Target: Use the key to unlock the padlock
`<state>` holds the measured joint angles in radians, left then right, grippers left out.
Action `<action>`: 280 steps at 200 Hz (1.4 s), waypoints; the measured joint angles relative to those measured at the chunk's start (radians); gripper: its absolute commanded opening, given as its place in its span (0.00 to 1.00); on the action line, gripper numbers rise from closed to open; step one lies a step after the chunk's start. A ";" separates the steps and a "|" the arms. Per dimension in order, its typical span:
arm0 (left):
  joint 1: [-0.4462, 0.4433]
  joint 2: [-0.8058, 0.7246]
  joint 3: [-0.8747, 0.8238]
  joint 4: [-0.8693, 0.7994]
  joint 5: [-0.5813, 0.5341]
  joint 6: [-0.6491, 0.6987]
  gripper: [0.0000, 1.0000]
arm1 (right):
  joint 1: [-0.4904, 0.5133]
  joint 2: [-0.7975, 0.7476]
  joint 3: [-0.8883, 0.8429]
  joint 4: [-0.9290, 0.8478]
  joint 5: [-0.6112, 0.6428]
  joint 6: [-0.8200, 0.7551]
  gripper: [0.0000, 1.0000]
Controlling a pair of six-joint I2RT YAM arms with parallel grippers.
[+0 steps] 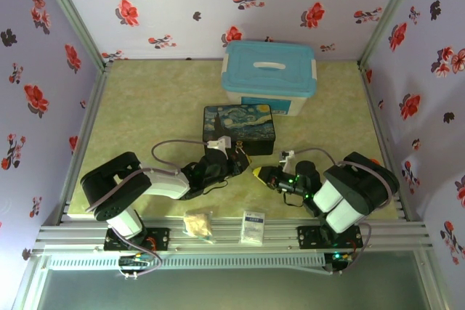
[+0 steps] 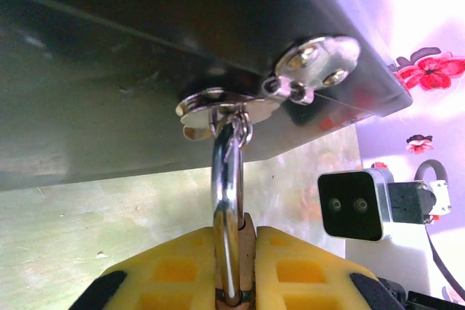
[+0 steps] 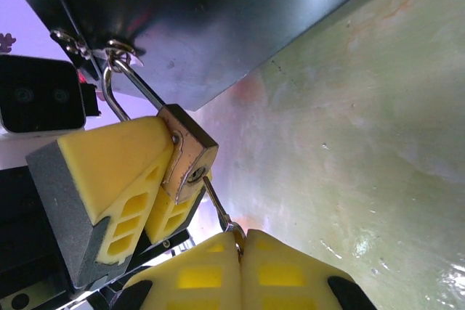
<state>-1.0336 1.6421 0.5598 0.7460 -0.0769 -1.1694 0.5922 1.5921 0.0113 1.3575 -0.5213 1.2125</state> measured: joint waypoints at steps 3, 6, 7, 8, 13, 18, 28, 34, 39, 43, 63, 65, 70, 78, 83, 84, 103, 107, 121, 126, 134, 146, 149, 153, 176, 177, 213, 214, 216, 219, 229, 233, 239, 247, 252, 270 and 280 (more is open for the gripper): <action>0.000 0.000 -0.001 0.000 0.000 0.000 0.00 | -0.002 0.000 0.000 0.000 0.000 0.000 0.00; 0.000 0.000 -0.002 0.000 0.000 0.000 0.00 | -0.003 0.000 0.000 0.000 0.000 0.000 0.00; 0.000 0.000 -0.002 0.000 0.000 0.000 0.00 | -0.004 0.000 0.000 0.000 0.000 0.000 0.00; 0.000 0.000 -0.002 0.000 0.000 0.000 0.00 | -0.004 0.000 0.000 0.000 0.000 0.000 0.00; 0.000 0.000 -0.003 0.000 0.000 0.000 0.00 | -0.006 0.000 0.000 0.000 0.000 0.000 0.00; 0.000 0.000 -0.004 0.000 0.000 0.000 0.00 | -0.006 0.000 0.000 0.000 0.000 0.000 0.00; 0.000 0.000 -0.004 0.000 0.000 -0.001 0.00 | -0.007 0.002 0.002 0.000 -0.003 0.000 0.00; 0.000 0.000 -0.004 0.001 0.000 -0.002 0.00 | -0.007 0.005 0.005 0.000 -0.004 0.000 0.00; 0.000 0.000 -0.004 0.001 0.000 -0.003 0.00 | -0.007 0.009 0.008 0.000 -0.007 0.000 0.00; 0.000 0.000 -0.004 0.001 0.000 -0.003 0.00 | -0.007 0.012 0.011 0.000 -0.009 0.000 0.00; 0.001 0.000 -0.005 0.002 0.000 -0.004 0.00 | -0.008 0.024 0.024 0.000 -0.013 0.000 0.00; 0.001 0.000 -0.004 0.002 0.000 -0.004 0.00 | -0.008 0.025 0.024 0.000 -0.013 0.000 0.00; 0.002 0.000 -0.005 0.002 -0.001 -0.004 0.00 | -0.008 0.029 0.028 0.000 -0.015 0.000 0.00; 0.004 0.000 -0.005 0.002 -0.001 -0.005 0.00 | -0.008 0.036 0.034 0.000 -0.018 0.000 0.00; 0.005 0.000 -0.005 0.002 -0.001 -0.007 0.00 | -0.009 0.040 0.038 -0.001 -0.021 0.000 0.00; 0.005 0.000 -0.005 0.002 -0.001 -0.007 0.00 | -0.009 0.041 0.039 -0.001 -0.021 0.000 0.00; 0.009 0.000 -0.005 0.006 -0.001 -0.016 0.00 | -0.010 0.045 0.045 -0.002 -0.026 0.000 0.00; 0.009 0.001 -0.005 0.008 -0.001 -0.020 0.00 | -0.010 0.044 0.046 -0.002 -0.026 0.000 0.00; 0.009 0.003 -0.006 0.016 -0.001 -0.030 0.00 | -0.010 0.039 0.046 -0.004 -0.026 0.000 0.00; 0.009 0.004 -0.006 0.019 -0.001 -0.031 0.00 | -0.011 0.032 0.046 -0.009 -0.026 0.000 0.00; 0.010 0.006 -0.006 0.025 -0.002 -0.034 0.00 | -0.014 0.021 0.046 -0.016 -0.026 0.000 0.00; 0.009 0.008 -0.006 0.040 -0.006 -0.037 0.00 | -0.021 0.006 0.046 -0.024 -0.029 0.001 0.00; 0.010 0.008 -0.006 0.042 -0.006 -0.037 0.00 | -0.023 0.004 0.046 -0.024 -0.029 0.002 0.00; 0.010 0.008 -0.006 0.047 -0.007 -0.038 0.00 | -0.026 0.002 0.046 -0.024 -0.030 0.002 0.00; 0.010 0.008 -0.006 0.061 -0.009 -0.046 0.00 | -0.036 -0.008 0.046 -0.026 -0.037 0.003 0.00; 0.010 0.008 -0.006 0.061 -0.009 -0.046 0.00 | -0.037 -0.008 0.046 -0.026 -0.037 0.003 0.00; 0.011 0.008 -0.010 0.088 -0.007 -0.063 0.00 | -0.054 -0.042 0.042 -0.035 -0.045 0.004 0.00; 0.011 0.008 -0.010 0.089 -0.006 -0.063 0.00 | -0.055 -0.043 0.042 -0.035 -0.045 0.004 0.00; 0.011 0.008 -0.010 0.090 -0.006 -0.063 0.00 | -0.056 -0.045 0.042 -0.034 -0.046 0.004 0.00; 0.011 0.008 -0.011 0.093 -0.005 -0.064 0.00 | -0.057 -0.048 0.042 -0.034 -0.048 0.004 0.00; 0.011 0.008 -0.012 0.101 -0.003 -0.068 0.00 | -0.059 -0.054 0.040 -0.034 -0.049 0.005 0.00; 0.011 0.008 -0.012 0.105 -0.003 -0.068 0.00 | -0.059 -0.055 0.040 -0.034 -0.049 0.006 0.00; 0.011 0.008 -0.013 0.107 -0.001 -0.070 0.00 | -0.060 -0.055 0.040 -0.034 -0.051 0.008 0.00; 0.011 0.008 -0.013 0.108 0.000 -0.071 0.00 | -0.063 -0.055 0.040 -0.034 -0.053 0.011 0.00; 0.011 0.008 -0.013 0.108 0.000 -0.072 0.00 | -0.063 -0.055 0.040 -0.034 -0.052 0.011 0.00; 0.011 0.008 -0.013 0.109 0.000 -0.076 0.00 | -0.063 -0.055 0.040 -0.034 -0.053 0.012 0.00; 0.011 0.008 -0.013 0.110 0.001 -0.079 0.00 | -0.063 -0.055 0.040 -0.034 -0.055 0.012 0.00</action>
<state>-1.0225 1.6501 0.5468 0.8562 -0.0757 -1.2480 0.5297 1.5368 0.0513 1.3235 -0.5762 1.2243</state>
